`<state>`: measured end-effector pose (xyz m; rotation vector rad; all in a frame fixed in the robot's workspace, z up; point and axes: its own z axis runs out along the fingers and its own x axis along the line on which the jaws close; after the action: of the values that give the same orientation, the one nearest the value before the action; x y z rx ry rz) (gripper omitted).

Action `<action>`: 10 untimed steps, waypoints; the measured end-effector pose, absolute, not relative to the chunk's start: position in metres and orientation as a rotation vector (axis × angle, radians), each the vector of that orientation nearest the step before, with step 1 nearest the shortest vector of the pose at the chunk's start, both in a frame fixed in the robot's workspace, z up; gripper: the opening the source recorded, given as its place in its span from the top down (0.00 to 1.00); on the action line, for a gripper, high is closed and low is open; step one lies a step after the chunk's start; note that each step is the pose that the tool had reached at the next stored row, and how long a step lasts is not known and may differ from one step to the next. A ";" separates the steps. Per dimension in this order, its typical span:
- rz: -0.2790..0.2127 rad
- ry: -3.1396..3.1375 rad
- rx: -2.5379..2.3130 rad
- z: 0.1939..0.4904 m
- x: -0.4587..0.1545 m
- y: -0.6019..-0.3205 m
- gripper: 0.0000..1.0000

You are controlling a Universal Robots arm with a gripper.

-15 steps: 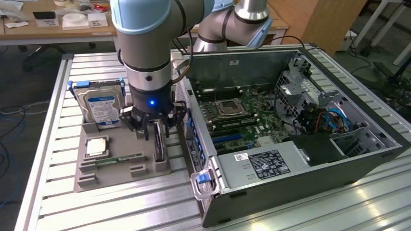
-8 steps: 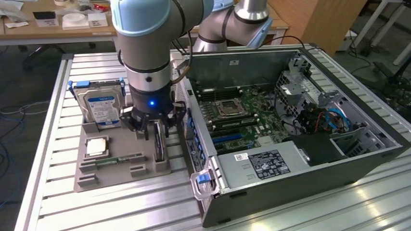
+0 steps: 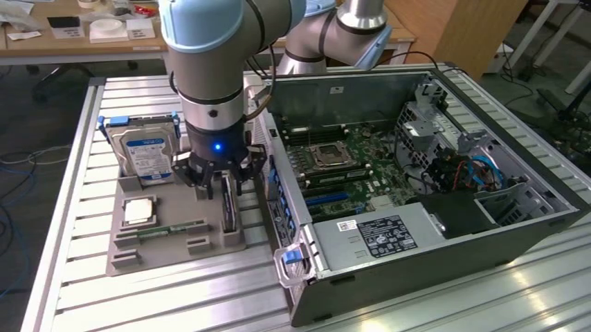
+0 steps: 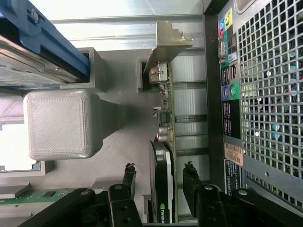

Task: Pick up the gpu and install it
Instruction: 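Pick up the gpu and move the gpu toward the slot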

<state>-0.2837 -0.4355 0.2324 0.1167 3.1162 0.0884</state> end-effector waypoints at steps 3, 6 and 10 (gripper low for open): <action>0.088 3.116 0.117 0.232 -0.284 -0.435 0.47; 0.088 3.116 0.117 0.231 -0.284 -0.435 0.47; 0.088 3.116 0.117 0.231 -0.284 -0.435 0.47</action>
<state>-0.2838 -0.4354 0.2314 0.1170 3.1163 0.0883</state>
